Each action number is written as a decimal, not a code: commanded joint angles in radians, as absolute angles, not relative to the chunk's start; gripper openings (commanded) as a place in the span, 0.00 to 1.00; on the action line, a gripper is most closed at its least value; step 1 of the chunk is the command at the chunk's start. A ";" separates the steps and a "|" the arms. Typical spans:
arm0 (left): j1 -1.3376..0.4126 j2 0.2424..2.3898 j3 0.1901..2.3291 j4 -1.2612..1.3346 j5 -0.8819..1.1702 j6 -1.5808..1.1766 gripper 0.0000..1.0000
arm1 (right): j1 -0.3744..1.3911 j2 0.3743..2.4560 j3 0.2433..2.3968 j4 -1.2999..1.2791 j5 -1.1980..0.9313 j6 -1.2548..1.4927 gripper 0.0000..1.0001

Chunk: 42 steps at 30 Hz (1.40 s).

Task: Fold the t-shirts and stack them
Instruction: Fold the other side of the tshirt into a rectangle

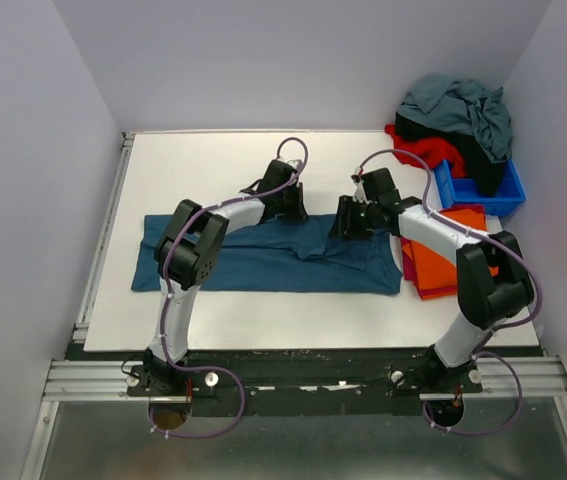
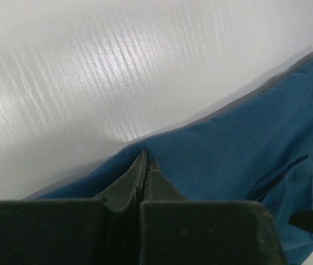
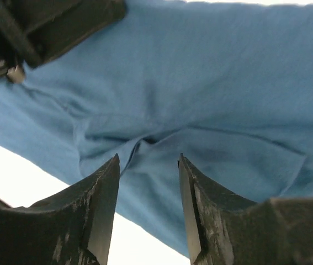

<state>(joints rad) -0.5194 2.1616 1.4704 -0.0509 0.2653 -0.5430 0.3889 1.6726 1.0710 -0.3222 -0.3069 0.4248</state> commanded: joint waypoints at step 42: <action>-0.629 2.361 1.848 -0.342 0.310 -0.502 0.00 | 0.393 1.531 0.804 -0.226 -0.526 0.459 0.36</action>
<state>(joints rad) -0.6296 2.3276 1.8103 -0.3180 0.3244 -0.5224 0.3870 1.6661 0.9283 -0.2405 -0.4179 0.4393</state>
